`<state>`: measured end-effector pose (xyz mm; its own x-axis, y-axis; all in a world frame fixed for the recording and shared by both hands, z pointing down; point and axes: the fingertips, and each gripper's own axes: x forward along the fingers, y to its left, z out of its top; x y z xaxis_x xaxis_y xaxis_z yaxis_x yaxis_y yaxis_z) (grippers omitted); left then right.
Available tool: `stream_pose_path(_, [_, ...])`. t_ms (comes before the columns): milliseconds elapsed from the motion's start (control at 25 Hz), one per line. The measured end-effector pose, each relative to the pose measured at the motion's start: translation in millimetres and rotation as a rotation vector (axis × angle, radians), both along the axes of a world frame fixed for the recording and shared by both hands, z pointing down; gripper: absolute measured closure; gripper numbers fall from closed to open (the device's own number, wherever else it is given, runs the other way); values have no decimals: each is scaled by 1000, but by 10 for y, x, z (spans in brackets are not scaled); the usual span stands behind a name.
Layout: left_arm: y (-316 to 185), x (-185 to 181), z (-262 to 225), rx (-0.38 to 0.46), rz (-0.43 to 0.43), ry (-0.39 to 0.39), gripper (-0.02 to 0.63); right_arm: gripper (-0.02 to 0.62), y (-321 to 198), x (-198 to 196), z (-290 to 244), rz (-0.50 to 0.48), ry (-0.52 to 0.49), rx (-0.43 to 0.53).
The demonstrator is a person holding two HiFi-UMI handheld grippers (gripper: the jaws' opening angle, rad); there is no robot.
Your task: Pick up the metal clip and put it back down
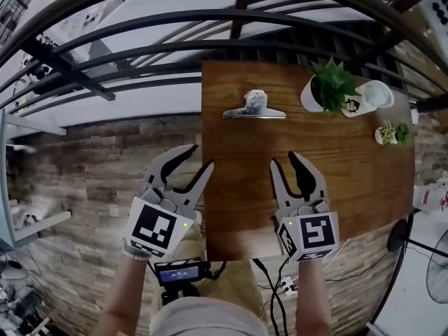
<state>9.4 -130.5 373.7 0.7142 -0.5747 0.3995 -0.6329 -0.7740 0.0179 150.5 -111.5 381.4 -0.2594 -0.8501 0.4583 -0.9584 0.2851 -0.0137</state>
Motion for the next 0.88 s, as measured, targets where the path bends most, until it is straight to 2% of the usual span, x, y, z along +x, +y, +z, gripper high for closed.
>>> stream_pose_path(360, [-201,155,332,-27,-23,3,460,439,-404,94,346,-84,19,-28])
stream_pose_path(880, [-478,343,690,-57,-47,-11,460,437,-911,251,918,-187,128,-86])
